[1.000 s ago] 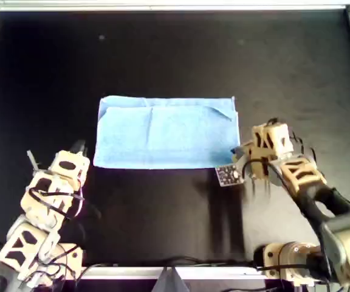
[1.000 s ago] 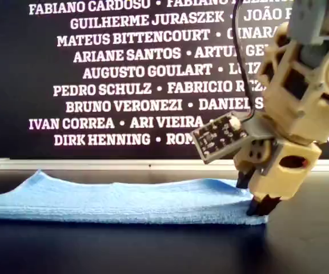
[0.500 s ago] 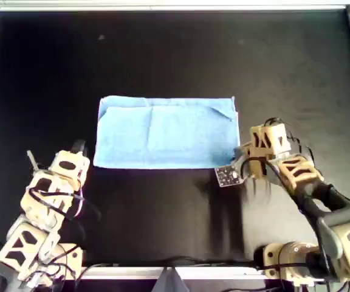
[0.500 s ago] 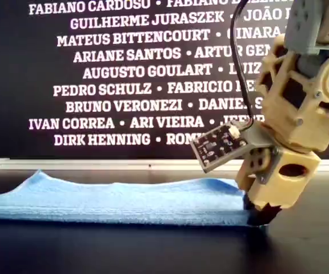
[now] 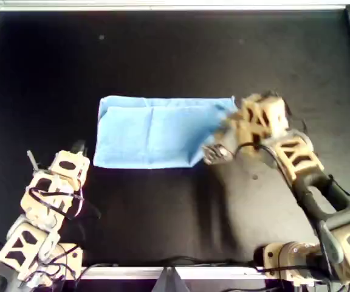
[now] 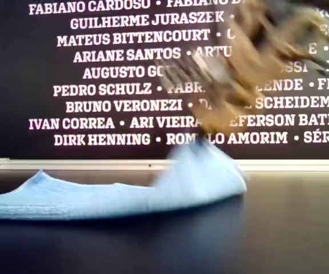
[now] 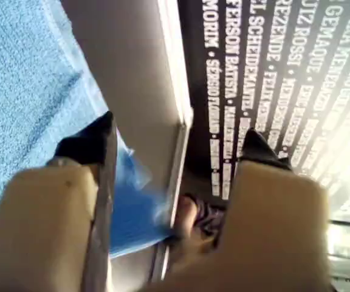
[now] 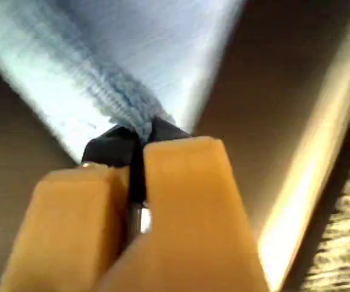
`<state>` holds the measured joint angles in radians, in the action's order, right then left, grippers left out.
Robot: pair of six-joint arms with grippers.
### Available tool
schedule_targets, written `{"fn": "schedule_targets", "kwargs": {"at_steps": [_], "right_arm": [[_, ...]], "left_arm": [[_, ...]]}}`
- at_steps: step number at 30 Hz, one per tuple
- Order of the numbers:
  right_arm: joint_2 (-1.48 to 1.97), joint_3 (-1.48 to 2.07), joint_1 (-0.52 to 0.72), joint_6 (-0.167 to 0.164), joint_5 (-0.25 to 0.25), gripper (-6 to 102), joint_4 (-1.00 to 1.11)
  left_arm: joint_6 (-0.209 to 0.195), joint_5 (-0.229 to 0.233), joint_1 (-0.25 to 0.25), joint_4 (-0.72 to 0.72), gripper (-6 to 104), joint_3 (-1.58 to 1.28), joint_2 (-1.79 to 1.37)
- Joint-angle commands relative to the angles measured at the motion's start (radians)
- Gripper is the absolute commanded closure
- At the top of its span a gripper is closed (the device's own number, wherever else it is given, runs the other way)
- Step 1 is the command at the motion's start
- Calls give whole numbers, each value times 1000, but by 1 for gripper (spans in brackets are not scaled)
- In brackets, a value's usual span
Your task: Fold a cloth
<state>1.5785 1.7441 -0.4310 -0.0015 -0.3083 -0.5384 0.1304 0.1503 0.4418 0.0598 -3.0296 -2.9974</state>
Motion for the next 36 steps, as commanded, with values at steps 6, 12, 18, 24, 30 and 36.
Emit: {"fn": "schedule_targets", "kwargs": {"at_steps": [6, 12, 18, 24, 30, 36], "right_arm": [[-222, -538, -201, 3, -20, 95, 2], [-477, -899, -299, 3, -18, 95, 0], [-712, -1177, -399, 3, -18, 95, 0], [-882, -1290, -492, 3, -18, 89, 8], [-923, -1316, -515, 2, -21, 57, 8], [-894, -1302, -495, 2, -21, 42, -9]], "left_arm": [[6, 5, 0, 2, 25, 11, -18], [6, 5, 0, 2, 25, 11, -18], [6, 5, 0, 2, 25, 11, -18], [6, 5, 0, 2, 25, 11, -18], [6, 5, 0, 2, 25, 11, -17], [6, 5, 0, 3, 25, 11, -17]]}}
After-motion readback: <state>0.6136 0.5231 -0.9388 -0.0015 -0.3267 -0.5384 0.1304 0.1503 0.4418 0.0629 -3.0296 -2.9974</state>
